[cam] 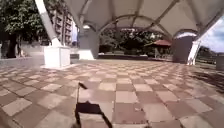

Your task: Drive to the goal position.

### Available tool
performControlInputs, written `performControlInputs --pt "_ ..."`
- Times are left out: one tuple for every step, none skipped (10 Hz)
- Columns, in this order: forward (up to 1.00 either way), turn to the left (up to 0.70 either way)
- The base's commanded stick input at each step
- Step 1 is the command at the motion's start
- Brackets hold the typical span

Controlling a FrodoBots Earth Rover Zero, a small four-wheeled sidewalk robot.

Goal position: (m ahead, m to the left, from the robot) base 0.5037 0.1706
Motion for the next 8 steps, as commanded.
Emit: performControlInputs --pt "1.0 0.0" --pt "1.0 0.0" --pt "1.0 0.0" --pt "1.0 0.0" --pt "1.0 0.0" --pt "1.0 0.0" --pt "1.0 0.0" --pt "1.0 0.0"
